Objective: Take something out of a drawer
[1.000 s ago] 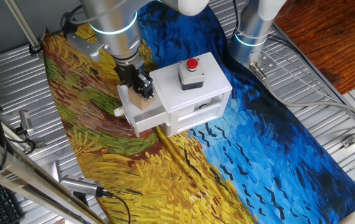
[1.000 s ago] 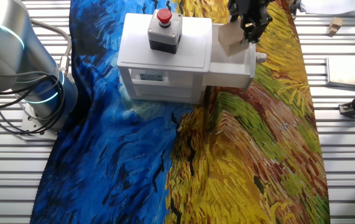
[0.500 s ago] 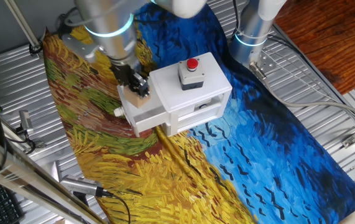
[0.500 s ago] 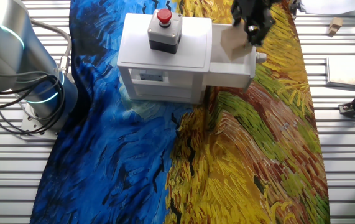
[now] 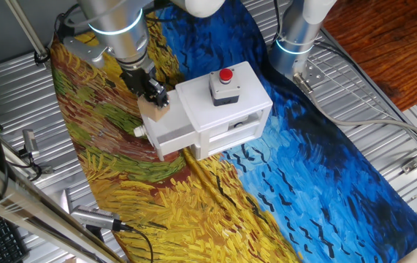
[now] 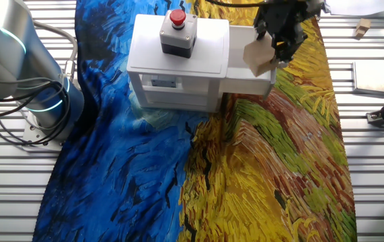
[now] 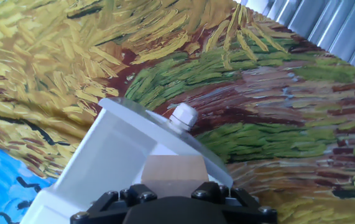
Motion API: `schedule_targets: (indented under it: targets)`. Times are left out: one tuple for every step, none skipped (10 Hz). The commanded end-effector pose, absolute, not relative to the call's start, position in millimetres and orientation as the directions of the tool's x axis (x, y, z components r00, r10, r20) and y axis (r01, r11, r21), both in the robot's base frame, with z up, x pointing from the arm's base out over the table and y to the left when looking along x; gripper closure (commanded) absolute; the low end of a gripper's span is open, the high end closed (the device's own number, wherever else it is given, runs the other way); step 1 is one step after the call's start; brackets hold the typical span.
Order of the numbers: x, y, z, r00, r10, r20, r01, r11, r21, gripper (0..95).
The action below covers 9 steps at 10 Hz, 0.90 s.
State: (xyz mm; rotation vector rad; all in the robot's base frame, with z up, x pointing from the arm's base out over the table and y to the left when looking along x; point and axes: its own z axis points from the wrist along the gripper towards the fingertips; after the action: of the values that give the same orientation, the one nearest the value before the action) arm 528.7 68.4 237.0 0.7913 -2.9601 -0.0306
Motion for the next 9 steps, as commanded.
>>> schedule_targets:
  targets:
    - [530.4, 77.3, 241.2, -0.866, -0.49, 0.095, -0.489, 0.872, 0.037, 95.0]
    - [530.4, 77.3, 241.2, -0.873, -0.476, 0.106, -0.476, 0.879, 0.029, 95.0]
    - [530.4, 77.3, 241.2, -0.878, -0.464, 0.116, -0.467, 0.884, 0.005, 95.0]
    - [530.4, 77.3, 241.2, -0.889, -0.443, 0.117, -0.446, 0.895, 0.001, 95.0]
    - [530.4, 77.3, 241.2, -0.898, -0.425, 0.115, -0.428, 0.904, -0.002, 95.0]
    - [530.4, 77.3, 241.2, -0.914, -0.391, 0.111, -0.394, 0.919, -0.008, 95.0]
    - [530.4, 77.3, 241.2, -0.918, -0.381, 0.11, -0.385, 0.923, -0.01, 95.0]
    - [530.4, 77.3, 241.2, -0.923, -0.369, 0.112, -0.372, 0.928, -0.011, 95.0]
    - [530.4, 77.3, 241.2, -0.921, -0.374, 0.112, -0.377, 0.926, -0.009, 95.0]
